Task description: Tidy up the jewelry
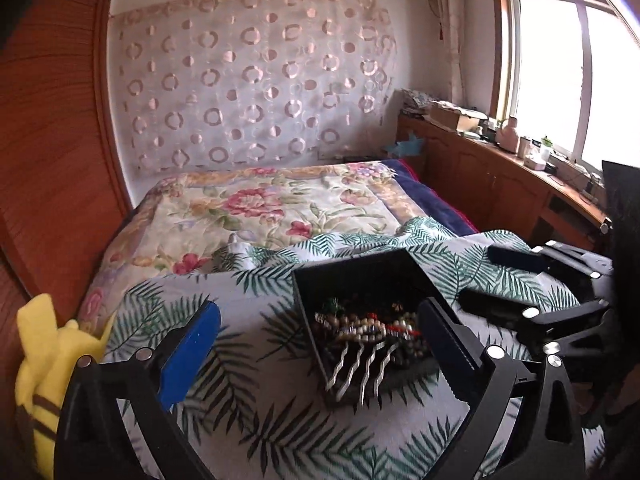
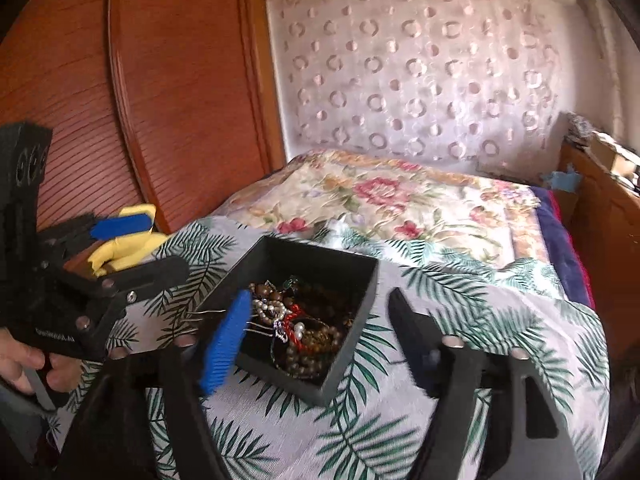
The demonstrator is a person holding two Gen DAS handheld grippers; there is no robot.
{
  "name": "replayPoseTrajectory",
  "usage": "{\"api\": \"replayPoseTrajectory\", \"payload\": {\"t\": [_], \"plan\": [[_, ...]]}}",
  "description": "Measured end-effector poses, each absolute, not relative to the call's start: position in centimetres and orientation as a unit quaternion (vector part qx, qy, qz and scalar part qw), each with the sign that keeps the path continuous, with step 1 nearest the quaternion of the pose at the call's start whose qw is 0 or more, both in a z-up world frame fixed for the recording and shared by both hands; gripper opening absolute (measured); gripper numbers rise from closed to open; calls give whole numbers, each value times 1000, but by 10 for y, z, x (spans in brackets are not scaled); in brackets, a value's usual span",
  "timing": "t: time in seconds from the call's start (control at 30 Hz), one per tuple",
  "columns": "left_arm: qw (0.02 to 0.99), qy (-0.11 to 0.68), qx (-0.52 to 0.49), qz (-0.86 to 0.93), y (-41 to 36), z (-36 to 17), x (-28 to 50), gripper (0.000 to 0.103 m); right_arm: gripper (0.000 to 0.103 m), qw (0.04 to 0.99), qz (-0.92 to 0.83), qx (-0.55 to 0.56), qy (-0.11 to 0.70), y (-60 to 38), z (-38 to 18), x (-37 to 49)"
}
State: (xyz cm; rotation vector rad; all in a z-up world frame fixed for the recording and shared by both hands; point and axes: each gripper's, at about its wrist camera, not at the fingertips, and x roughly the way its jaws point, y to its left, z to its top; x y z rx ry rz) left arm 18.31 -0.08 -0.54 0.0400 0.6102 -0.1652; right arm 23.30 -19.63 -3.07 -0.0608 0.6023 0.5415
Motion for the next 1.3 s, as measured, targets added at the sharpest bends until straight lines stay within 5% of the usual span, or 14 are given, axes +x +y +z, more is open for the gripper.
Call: {"api": "replayPoseTrajectory", "payload": {"t": [0.23,1.3], "plan": [[957,284,27,-58,-2,-2,134,95,100,942,222,-5,250,-219,-12,180],[971,238,11,-21,8,18,52,95,101,969,141,14,200,-251,-4,86]]}}
